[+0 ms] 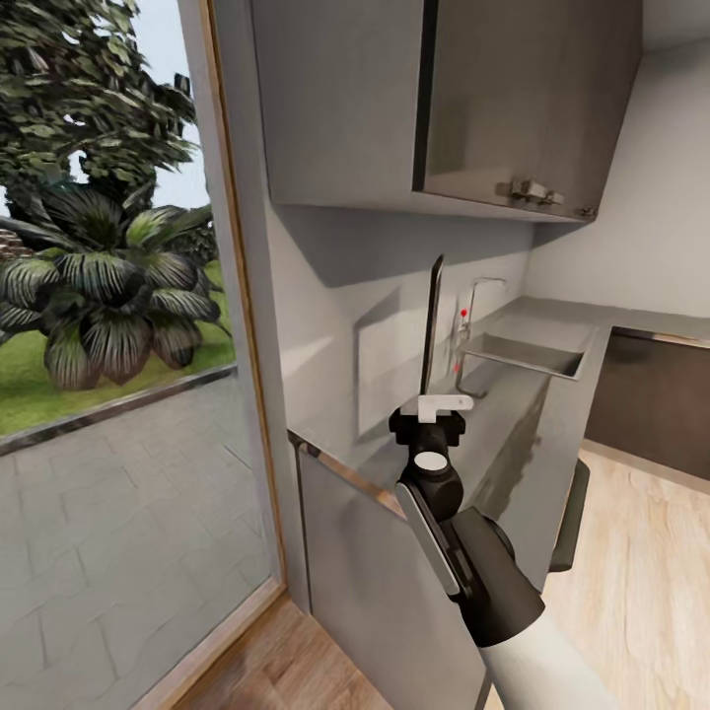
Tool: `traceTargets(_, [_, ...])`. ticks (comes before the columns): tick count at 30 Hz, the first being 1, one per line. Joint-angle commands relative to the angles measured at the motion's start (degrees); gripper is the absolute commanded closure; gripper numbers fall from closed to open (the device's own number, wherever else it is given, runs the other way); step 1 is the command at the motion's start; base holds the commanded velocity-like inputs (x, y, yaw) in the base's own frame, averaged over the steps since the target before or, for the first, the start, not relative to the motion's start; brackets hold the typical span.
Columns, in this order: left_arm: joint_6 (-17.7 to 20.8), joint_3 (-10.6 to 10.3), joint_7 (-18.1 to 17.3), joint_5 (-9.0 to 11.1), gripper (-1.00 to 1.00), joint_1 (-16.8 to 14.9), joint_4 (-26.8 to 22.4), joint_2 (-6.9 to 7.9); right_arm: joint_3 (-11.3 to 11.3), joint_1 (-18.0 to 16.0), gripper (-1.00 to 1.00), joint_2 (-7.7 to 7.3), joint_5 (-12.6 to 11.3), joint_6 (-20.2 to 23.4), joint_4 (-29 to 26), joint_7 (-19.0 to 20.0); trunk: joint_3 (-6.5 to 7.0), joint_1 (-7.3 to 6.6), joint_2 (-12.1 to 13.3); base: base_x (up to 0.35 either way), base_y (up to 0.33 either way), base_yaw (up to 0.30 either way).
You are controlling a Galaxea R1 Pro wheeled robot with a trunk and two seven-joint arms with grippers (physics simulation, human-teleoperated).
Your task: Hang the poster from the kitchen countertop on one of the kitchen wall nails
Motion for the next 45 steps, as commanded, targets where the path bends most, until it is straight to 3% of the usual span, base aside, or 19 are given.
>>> traceTargets(1, [-0.08,0.07,-0.03,0.01,-1.00,0.02,-0.07,-0.01,0.08,-0.07,-1.00,-0.02,-0.56,0.13,-0.01,-0.57,-0.05,0.01,-0.03,0.044,0.000,0.000])
traceTargets(28, [-0.08,0.09,-0.03,0.01,-1.00,0.02,-0.07,-0.01,-0.13,-0.07,-1.00,-0.08,-0.66,0.08,0.40,-0.57,-0.05,0.01,-0.03,0.074,0.000,0.000])
traceTargets(39, [-0.08,0.09,-0.03,0.01,-1.00,0.02,-0.07,-0.01,-0.21,-0.07,-1.00,-0.23,-2.71,-0.04,1.22,-0.57,-0.05,0.01,-0.03,0.014,0.000,0.000])
traceTargets(45, [-0.08,0.09,-0.03,0.01,-1.00,0.02,-0.07,-0.01,-2.58,-0.07,-1.00,-0.25,-2.95,-0.05,1.25,-0.51,-0.05,0.01,-0.03,0.012,0.000,0.000])
